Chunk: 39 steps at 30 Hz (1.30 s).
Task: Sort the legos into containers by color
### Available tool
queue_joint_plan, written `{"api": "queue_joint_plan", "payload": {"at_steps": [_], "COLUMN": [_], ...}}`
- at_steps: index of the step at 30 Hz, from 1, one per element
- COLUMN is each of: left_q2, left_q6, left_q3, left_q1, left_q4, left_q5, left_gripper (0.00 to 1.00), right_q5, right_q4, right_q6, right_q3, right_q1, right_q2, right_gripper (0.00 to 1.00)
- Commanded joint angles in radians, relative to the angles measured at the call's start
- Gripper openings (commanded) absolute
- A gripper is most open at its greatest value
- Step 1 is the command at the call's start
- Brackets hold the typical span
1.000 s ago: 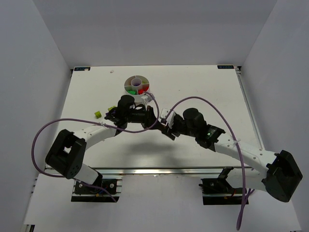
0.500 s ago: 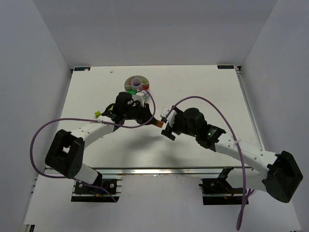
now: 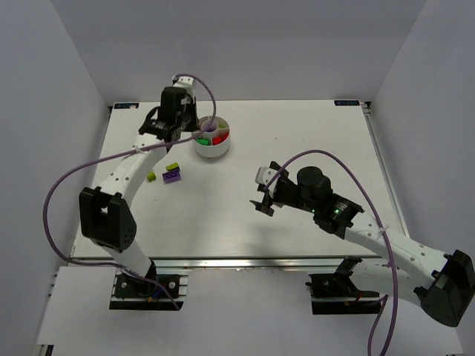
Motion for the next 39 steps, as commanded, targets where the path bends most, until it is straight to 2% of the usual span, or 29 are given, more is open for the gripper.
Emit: {"api": "queue_joint_plan", "payload": {"at_steps": [1,9,12,26,39], "left_q2": [0.112,0.454,0.495,0.513,0.507], "left_q6": [0.074,0.069,0.084,0.086,0.091], "left_q3": [0.176,0.656,0.716,0.739,0.727], "left_q1": [0.018,0.021,0.025,0.023,0.023], "left_q4": [-0.228,-0.492,-0.495,-0.457,-0.455], "left_q5": [-0.211,-0.273,-0.272,-0.158,-0.138], "left_gripper": [0.0,0.0,0.0,0.0,0.0], "right_q5": [-0.03,-0.037,-0.046,-0.039,-0.034], "right_q4": [0.01,0.021,0.023,0.021,0.023], "right_q6": [-0.001,-0.003,-0.003,-0.009,-0.012], "right_q3": [0.018,0.006,0.003,0.004,0.004], "right_q1": [-0.001,-0.001,-0.001,-0.001,-0.001], "right_q2": [-0.015,-0.018,-0.003,0.025,0.03], "right_gripper": [0.89,0.89,0.89,0.9,0.89]}}
